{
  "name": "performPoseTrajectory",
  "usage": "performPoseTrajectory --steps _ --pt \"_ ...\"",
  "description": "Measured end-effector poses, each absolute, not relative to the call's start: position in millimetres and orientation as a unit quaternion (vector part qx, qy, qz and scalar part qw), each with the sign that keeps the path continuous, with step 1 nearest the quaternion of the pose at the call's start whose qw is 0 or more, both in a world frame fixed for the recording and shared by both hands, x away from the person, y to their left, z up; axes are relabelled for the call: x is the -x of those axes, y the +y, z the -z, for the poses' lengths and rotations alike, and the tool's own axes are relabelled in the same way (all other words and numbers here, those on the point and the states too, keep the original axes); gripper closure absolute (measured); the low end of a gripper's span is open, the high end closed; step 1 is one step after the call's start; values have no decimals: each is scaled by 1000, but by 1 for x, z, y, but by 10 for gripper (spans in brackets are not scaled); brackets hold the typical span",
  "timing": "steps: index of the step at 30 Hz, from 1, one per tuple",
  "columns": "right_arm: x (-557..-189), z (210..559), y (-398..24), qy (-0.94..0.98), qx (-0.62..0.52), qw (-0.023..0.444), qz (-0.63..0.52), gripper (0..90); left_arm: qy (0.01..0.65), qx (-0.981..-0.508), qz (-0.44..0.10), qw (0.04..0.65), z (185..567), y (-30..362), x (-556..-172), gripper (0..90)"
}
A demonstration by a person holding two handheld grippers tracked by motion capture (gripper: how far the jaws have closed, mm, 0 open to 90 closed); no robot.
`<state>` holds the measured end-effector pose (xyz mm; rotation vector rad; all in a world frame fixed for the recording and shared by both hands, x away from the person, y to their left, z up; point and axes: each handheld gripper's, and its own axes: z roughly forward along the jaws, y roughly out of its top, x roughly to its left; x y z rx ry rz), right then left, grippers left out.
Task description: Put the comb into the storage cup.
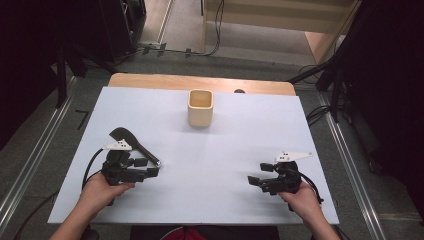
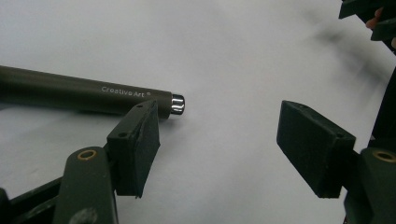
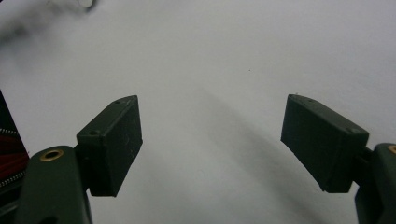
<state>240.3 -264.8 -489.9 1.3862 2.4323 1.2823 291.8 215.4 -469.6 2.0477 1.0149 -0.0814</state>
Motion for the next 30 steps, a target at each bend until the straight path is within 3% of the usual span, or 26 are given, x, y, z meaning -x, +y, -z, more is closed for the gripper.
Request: performPoseTrajectory --steps 30 --pt "-240 491 -265 792 -448 31 -413 188 414 -812 33 411 464 217 -296 323"
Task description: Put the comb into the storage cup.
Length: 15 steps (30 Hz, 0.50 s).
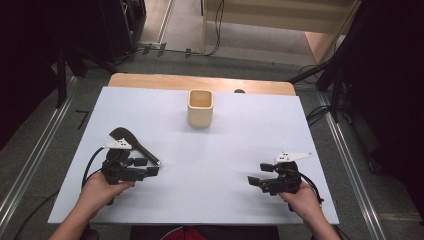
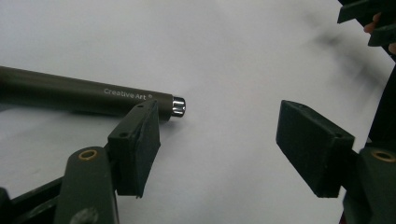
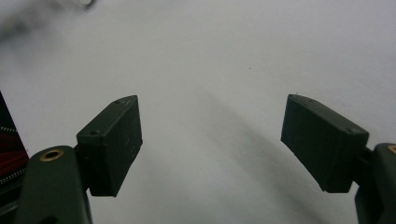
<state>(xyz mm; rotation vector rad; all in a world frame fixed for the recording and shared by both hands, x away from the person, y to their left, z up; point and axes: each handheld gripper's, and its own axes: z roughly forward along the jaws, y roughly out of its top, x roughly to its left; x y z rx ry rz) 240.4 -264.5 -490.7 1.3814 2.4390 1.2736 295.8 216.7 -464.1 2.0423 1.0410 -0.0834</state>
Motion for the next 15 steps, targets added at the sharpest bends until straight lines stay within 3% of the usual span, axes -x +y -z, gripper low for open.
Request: performPoseTrajectory --steps 10,15 --pt "-240 491 -264 792 -449 33 -412 188 407 -811 24 419 446 209 -306 318" --pt "-240 491 -264 793 -448 33 -412 188 402 -811 34 424 443 206 -310 256"
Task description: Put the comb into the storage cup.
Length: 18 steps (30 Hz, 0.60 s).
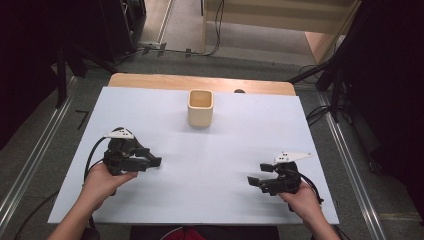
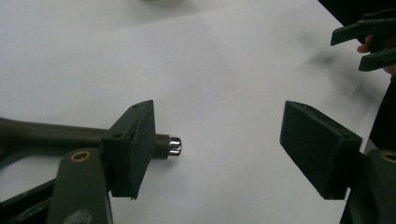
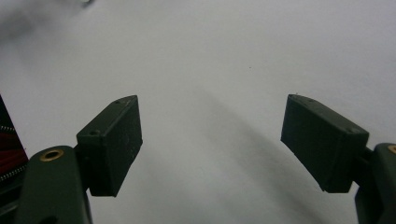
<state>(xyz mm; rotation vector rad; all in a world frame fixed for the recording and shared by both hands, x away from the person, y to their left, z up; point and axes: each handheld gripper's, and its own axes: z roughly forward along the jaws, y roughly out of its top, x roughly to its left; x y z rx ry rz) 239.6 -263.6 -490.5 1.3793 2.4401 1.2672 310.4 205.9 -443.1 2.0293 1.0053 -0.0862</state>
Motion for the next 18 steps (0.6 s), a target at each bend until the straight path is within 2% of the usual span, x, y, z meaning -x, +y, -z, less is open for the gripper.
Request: performPoseTrajectory --steps 2,18 --pt "-240 491 -263 794 -447 34 -411 188 402 -811 39 424 442 206 -312 226" --pt "-240 491 -263 796 -446 34 -407 188 404 -820 35 403 441 183 -338 248"
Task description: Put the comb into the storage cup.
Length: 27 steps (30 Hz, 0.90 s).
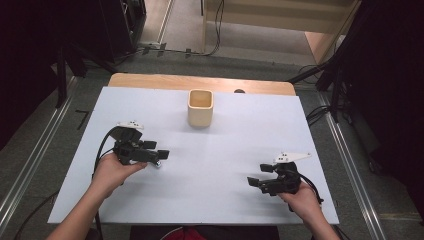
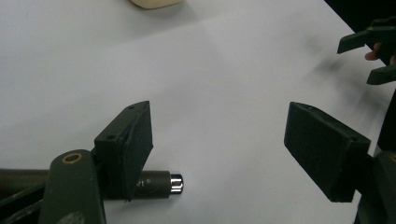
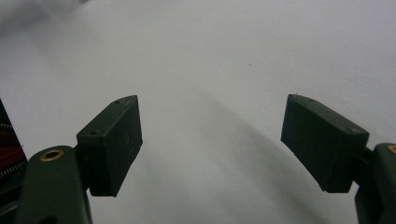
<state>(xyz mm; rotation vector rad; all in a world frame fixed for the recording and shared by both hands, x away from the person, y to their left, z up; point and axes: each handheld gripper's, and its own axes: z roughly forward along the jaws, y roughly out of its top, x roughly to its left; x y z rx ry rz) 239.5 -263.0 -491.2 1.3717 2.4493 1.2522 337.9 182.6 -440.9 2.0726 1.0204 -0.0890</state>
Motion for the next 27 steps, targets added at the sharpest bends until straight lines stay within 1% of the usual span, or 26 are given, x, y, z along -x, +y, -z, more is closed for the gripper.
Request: performPoseTrajectory --steps 12,20,25,27 --pt "-239 491 -263 797 -445 34 -406 188 415 -812 48 407 444 169 -354 278" --pt "-239 491 -262 797 -443 33 -409 188 415 -819 34 395 448 165 -360 289" --pt "-239 490 -262 797 -442 32 -409 188 404 -826 16 392 449 166 -359 342" --pt "-239 490 -263 797 -443 33 -409 188 412 -819 21 399 450 169 -360 391"
